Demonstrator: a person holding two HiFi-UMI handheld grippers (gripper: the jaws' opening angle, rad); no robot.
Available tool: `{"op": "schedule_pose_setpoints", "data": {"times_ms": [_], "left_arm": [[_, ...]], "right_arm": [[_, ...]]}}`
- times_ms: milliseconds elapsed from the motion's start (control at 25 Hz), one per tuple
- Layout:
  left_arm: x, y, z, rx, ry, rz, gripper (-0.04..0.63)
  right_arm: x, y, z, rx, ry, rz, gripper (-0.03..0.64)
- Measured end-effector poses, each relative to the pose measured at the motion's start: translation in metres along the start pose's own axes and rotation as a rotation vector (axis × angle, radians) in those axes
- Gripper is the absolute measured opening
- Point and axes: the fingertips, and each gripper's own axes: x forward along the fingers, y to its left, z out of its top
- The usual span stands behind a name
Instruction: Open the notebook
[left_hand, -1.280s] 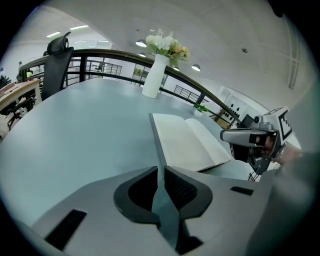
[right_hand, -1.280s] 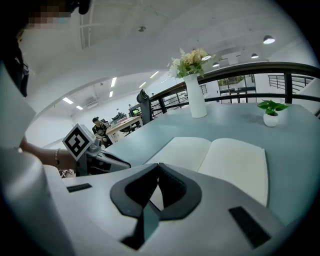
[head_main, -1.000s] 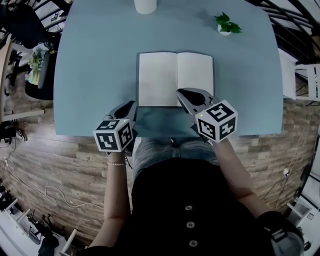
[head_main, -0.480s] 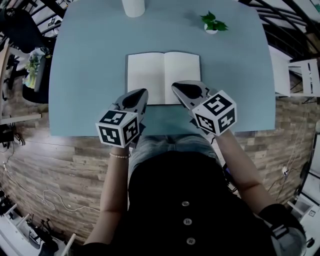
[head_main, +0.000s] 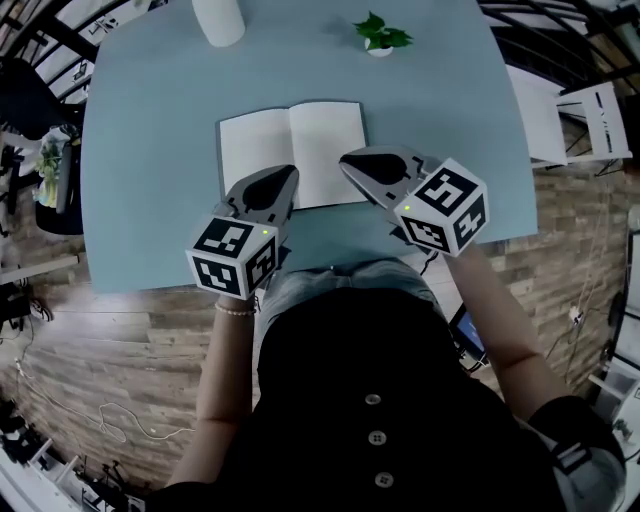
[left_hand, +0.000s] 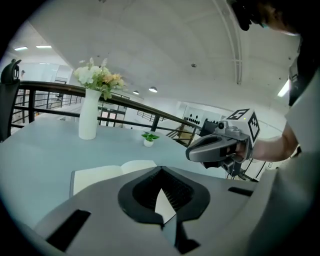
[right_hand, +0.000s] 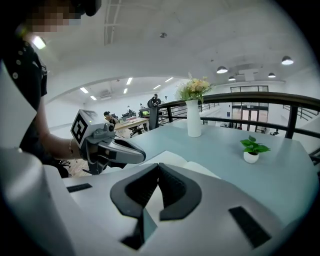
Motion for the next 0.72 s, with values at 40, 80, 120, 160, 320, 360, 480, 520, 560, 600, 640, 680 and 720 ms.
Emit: {"op": "schedule_pose_setpoints", "data": {"times_ms": [40,80,120,160,320,360,480,520,560,600,640,680,720], "left_arm": [[0.004,-0.005,0.004,0.011,-0.006,-0.011,0.017],[0.007,-0.009,0.007,0.018,-0.013,-0.022,0.017],[0.010,-0.013,0.010,0.023,-0.019,-0.034,0.017],[0.013,-0.017,0.013,0.028,-0.025,-0.046,0.017],[0.021,-0.032,0.022,0.041,-0.045,-0.078,0.017],[0.022,-0.034,0.023,0.043,-0.045,-0.081,0.017],[0.024,-0.042,0.024,0.041,-0.042,-0.088,0.017],[0.025,-0.044,0.024,0.040,-0.040,-0.091,0.017],[0.025,-0.045,0.025,0.038,-0.039,-0.093,0.017],[0.025,-0.047,0.025,0.038,-0.040,-0.095,0.017],[0.025,-0.049,0.026,0.040,-0.041,-0.097,0.017],[0.024,-0.050,0.027,0.043,-0.043,-0.097,0.017],[0.025,-0.050,0.029,0.046,-0.046,-0.095,0.017]], "right_arm": [[-0.005,-0.003,-0.001,0.014,0.001,0.002,0.005],[-0.009,-0.005,-0.001,0.026,0.004,0.008,0.005],[-0.013,-0.007,-0.002,0.030,0.008,0.012,0.005],[-0.017,-0.008,-0.003,0.027,0.012,0.013,0.005],[-0.033,-0.014,-0.004,0.026,0.014,0.013,0.005],[-0.035,-0.015,-0.004,0.030,0.013,0.015,0.005],[-0.043,-0.018,-0.003,0.021,0.017,0.016,0.005],[-0.046,-0.019,-0.001,0.014,0.015,0.015,0.005],[-0.048,-0.019,0.001,0.007,0.008,0.013,0.005],[-0.050,-0.020,0.005,0.002,-0.002,0.008,0.005],[-0.052,-0.021,0.009,0.000,-0.015,0.001,0.005],[-0.053,-0.023,0.013,0.002,-0.031,-0.009,0.005],[-0.053,-0.024,0.018,0.006,-0.050,-0.017,0.005]]}}
